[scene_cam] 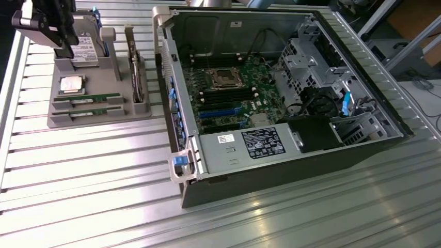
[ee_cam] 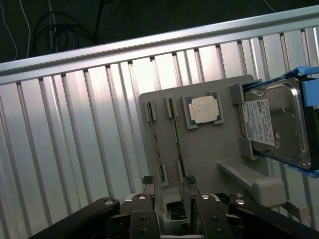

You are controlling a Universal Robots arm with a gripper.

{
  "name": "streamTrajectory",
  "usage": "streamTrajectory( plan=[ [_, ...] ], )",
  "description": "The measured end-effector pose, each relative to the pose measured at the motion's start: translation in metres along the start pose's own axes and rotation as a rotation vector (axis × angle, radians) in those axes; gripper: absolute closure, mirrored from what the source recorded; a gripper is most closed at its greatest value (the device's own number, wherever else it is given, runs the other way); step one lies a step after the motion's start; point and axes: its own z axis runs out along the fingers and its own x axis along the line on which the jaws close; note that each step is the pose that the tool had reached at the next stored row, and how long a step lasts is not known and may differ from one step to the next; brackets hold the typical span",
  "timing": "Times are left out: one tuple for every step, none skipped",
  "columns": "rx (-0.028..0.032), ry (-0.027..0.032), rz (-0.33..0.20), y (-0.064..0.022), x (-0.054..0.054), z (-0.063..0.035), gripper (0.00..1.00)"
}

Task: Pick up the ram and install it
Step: 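Pick up the ram and move it above insertion slot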

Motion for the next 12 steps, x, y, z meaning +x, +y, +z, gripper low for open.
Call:
streamTrajectory(
  plan=[
    [0.0000,0.0000,0.000,0.0000,0.0000,0.0004,0.64],
    [0.0000,0.0000,0.000,0.0000,0.0000,0.0008,0.64],
    [0.0000,-0.0001,0.000,0.0000,0.0000,0.0012,0.64],
    [0.0000,0.0000,0.000,-0.0001,0.0001,0.0016,0.64],
    [0.0000,0.0000,0.000,-0.0001,0.0001,0.0020,0.64],
    [0.0000,0.0000,0.000,-0.0001,0.0001,0.0024,0.64],
    [0.0000,0.0000,0.000,-0.0001,0.0001,0.0028,0.64],
    [0.0000,0.0000,0.000,-0.0001,0.0001,0.0032,0.64],
    [0.0000,0.0000,0.000,-0.0001,0.0001,0.0037,0.64],
    [0.0000,0.0000,0.000,-0.0001,0.0001,0.0042,0.64],
    [0.0001,-0.0001,0.000,-0.0002,0.0002,0.0051,0.64],
    [0.0000,-0.0001,0.000,-0.0002,0.0002,0.0057,0.64]
  ],
)
